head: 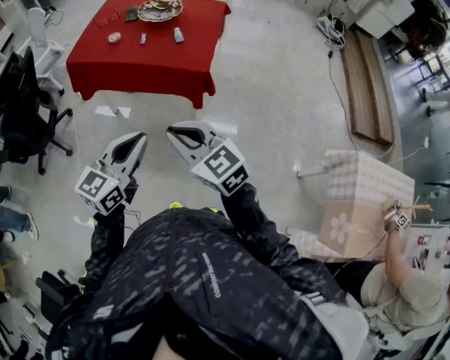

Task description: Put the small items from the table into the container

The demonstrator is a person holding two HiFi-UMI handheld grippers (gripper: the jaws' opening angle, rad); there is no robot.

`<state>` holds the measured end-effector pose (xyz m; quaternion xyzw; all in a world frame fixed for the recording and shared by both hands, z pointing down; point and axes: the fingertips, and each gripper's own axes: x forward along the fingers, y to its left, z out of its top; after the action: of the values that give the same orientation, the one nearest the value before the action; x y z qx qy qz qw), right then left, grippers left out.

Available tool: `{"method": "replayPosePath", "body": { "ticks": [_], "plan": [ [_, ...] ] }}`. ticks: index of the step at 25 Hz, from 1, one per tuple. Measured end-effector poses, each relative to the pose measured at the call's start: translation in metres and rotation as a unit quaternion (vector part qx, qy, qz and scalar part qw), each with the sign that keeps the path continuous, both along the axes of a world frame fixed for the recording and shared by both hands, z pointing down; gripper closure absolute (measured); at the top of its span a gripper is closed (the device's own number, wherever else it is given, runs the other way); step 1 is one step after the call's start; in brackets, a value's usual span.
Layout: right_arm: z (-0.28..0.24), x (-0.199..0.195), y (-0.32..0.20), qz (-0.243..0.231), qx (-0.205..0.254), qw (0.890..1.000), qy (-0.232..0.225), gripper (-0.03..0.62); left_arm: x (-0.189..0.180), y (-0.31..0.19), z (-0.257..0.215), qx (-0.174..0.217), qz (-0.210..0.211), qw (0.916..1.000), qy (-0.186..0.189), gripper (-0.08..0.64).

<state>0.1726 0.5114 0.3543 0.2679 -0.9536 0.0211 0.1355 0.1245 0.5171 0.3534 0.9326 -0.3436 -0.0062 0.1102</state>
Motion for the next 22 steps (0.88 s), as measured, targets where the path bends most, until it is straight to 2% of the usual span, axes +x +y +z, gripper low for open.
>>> {"method": "replayPosePath", "body": {
  "ticks": [9, 16, 22],
  "plan": [
    [-0.001, -0.008, -0.008, 0.006, -0.002, 1.000, 0.003, 0.569, -0.007, -0.008, -0.003, 0.000, 0.004, 1.0000, 0.008, 0.548],
    [0.010, -0.016, -0.008, 0.017, -0.022, 1.000, 0.000, 0.569, -0.016, -0.006, 0.006, -0.011, 0.011, 0.9998, 0.015, 0.548],
    [0.025, -0.024, -0.005, 0.026, -0.039, 0.999, 0.021, 0.569, -0.024, -0.001, 0.013, -0.013, 0.022, 0.9996, 0.015, 0.548]
  ]
}}
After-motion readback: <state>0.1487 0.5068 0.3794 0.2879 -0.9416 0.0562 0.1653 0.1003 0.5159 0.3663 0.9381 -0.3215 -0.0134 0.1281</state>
